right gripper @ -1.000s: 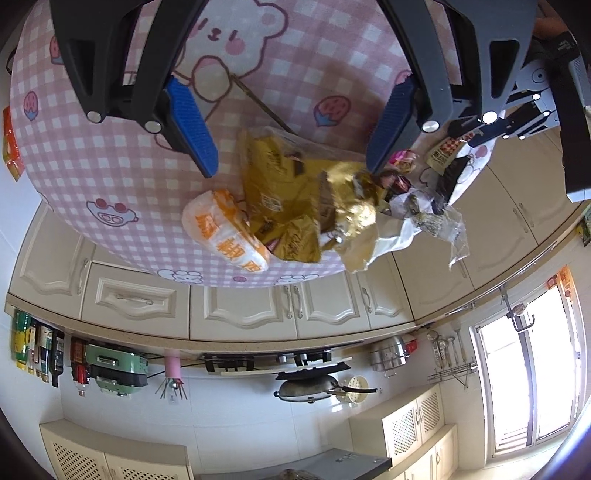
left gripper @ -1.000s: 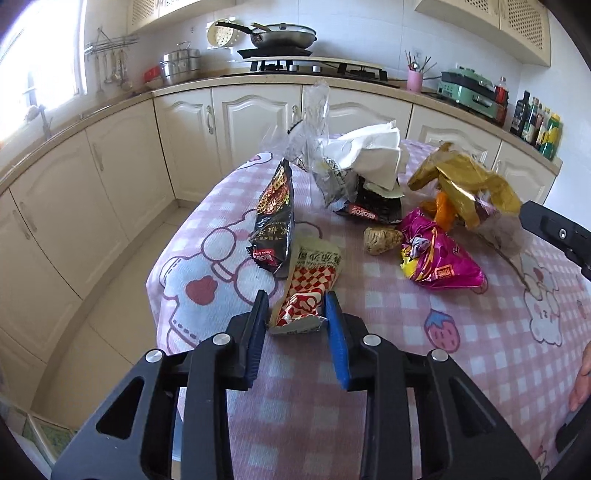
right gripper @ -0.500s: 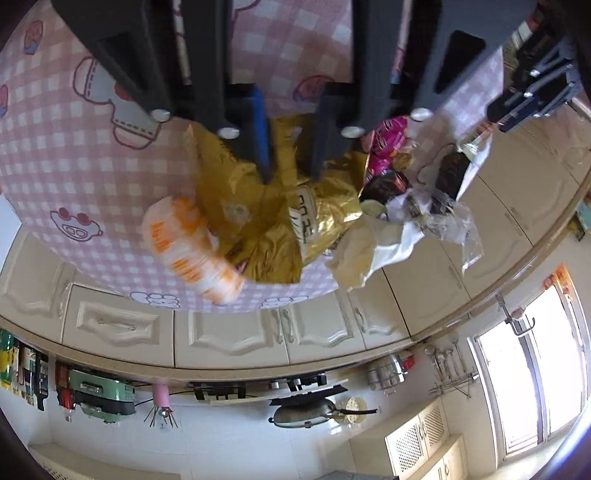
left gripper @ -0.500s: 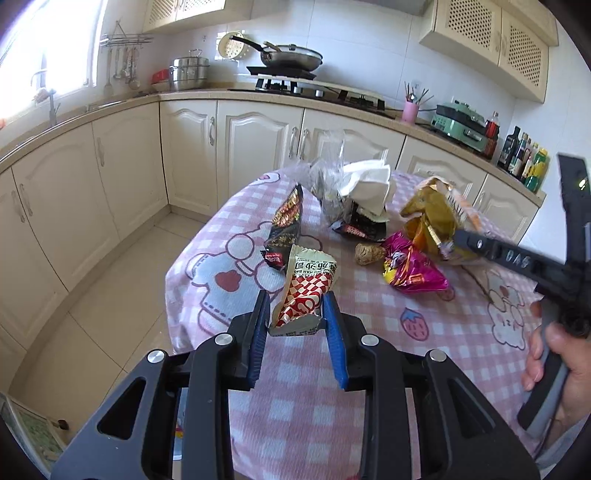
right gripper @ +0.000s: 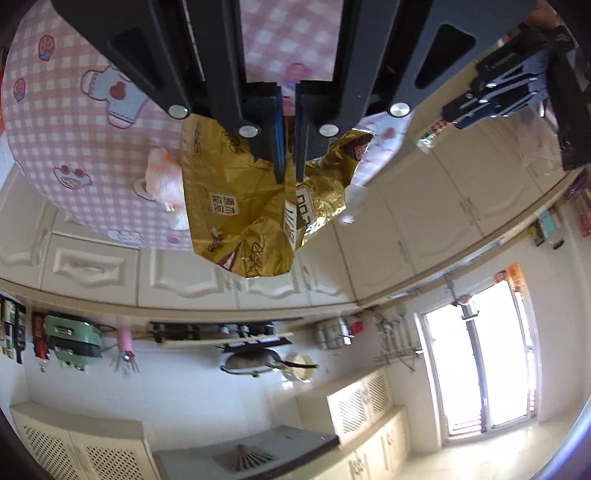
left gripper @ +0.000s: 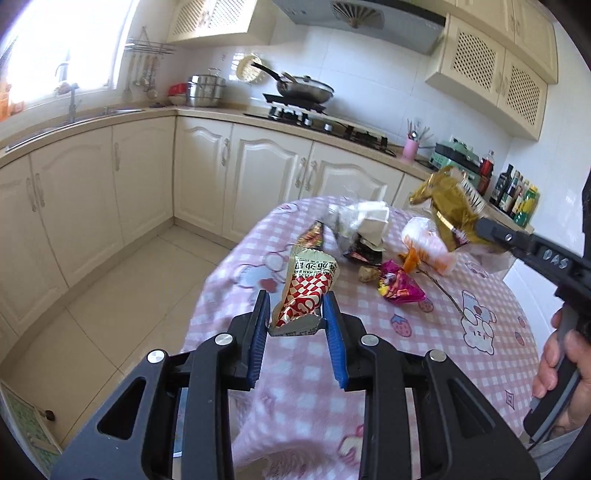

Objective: Collect trash
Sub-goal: 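Carry both items to the blue bucket and open both tools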

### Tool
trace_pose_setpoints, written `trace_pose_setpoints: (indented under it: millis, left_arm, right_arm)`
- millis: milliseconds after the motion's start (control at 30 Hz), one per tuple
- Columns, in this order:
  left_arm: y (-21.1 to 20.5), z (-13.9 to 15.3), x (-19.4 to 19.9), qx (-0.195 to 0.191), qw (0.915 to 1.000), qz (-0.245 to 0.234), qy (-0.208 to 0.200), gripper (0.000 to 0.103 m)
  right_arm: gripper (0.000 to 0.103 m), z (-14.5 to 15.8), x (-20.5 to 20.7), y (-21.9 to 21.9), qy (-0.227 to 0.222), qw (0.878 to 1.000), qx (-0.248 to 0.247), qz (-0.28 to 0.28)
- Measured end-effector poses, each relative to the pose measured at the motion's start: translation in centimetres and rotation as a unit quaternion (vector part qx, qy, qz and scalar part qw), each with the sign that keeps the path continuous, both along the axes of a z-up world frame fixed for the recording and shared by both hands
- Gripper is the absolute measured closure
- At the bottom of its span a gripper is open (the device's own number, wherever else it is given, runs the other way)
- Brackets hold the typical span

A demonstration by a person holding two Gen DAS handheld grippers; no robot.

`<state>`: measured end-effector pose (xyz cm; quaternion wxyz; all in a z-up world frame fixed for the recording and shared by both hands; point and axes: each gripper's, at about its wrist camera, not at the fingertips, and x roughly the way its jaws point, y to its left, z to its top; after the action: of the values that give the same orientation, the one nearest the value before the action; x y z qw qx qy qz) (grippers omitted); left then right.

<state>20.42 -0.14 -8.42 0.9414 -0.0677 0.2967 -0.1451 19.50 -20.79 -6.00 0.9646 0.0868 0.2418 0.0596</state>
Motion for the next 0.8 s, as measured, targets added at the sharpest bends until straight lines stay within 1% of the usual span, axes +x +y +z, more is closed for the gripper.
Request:
trace_pose_setpoints:
  millis: [100,233,367,467,533,667,800]
  left_arm:
    - [2.1,0.0,-0.9,-0.002,0.9998,0.020,-0.002,0.075]
    - [5.1,-0.6,-2.2,-0.001,0.9987,0.050,0.002,0.075]
    - [8.5,-2.1,-3.5,0.005,0.9958,0.090,0.017,0.075]
    - [10.7,-3.2,-4.0,0.014,0.9923,0.120,0.030,0.075]
    - [12.4,-4.2,-4.3,0.018,0.9885,0.144,0.043,0.075]
    - [15.4,-6.4,-4.4,0.019,0.9794,0.188,0.072,0.075]
    - [18.1,-9.3,-4.1,0.016,0.9650,0.237,0.112,0.075]
  right_arm:
    - [0.098,0.8,-0.4,3.0,-0.006,0.999,0.002,0.036]
    - [0.098,0.3,-0.2,8.1,0.005,0.996,-0.001,0.093]
    - [0.098,-1.3,0.3,13.4,0.024,0.989,-0.002,0.146]
    - [0.098,-3.5,1.0,18.1,0.050,0.981,-0.006,0.188]
    - [0.098,-4.8,1.6,20.5,0.066,0.976,-0.008,0.207]
    - [0.098,-8.6,2.9,25.5,0.108,0.964,-0.018,0.243]
    - [0.098,-12.7,4.0,29.1,0.153,0.953,-0.028,0.261]
